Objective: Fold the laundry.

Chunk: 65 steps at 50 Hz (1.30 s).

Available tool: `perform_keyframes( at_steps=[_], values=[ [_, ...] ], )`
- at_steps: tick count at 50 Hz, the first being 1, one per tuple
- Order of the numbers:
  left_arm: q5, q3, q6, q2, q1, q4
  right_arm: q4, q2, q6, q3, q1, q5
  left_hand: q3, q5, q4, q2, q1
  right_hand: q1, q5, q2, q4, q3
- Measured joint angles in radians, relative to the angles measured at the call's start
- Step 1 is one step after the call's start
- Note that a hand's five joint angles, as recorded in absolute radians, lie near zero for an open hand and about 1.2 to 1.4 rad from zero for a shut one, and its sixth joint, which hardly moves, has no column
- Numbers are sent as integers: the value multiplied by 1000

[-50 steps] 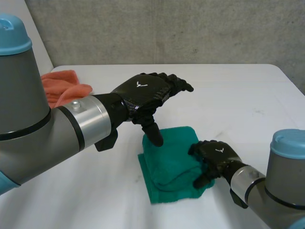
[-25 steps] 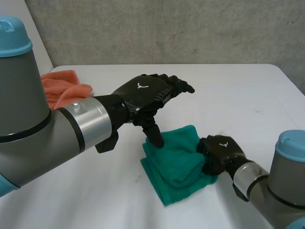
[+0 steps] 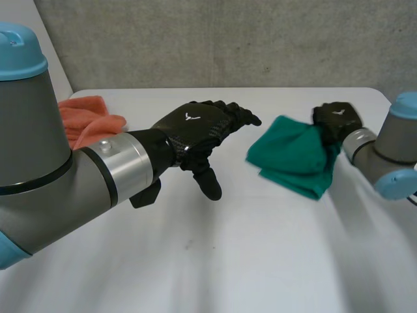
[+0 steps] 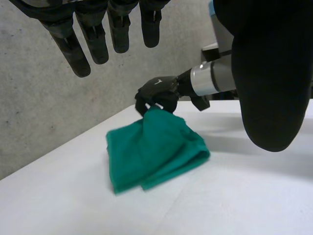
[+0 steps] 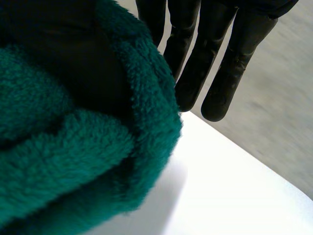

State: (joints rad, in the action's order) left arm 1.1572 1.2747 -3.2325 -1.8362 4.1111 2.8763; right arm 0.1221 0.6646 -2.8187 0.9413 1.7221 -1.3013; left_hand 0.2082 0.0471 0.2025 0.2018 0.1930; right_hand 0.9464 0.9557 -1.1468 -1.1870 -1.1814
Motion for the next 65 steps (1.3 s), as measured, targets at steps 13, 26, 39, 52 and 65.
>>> perform_keyframes(
  at_steps=[13,26,39,52,65],
  values=[
    [12,-1,0,-16,-1,2,-362,-440,-7,-805,-178,-246,0,0,0,0,0,0,0,0,0,0],
    [13,-4,0,-37,-2,2,-359,-479,3,-884,-253,-318,0,0,0,0,0,0,0,-9,0,0],
    [14,-6,0,-49,-2,3,-401,-457,4,-810,-285,-369,0,0,0,0,0,-403,-446,491,494,511],
    [15,-4,9,-39,-2,2,-479,-287,26,-672,-324,-448,0,0,0,0,0,-747,-885,924,955,968],
    [52,8,9,2,0,38,-386,-30,310,-578,-311,-475,0,0,0,0,0,-747,-885,924,955,968]
  ],
)
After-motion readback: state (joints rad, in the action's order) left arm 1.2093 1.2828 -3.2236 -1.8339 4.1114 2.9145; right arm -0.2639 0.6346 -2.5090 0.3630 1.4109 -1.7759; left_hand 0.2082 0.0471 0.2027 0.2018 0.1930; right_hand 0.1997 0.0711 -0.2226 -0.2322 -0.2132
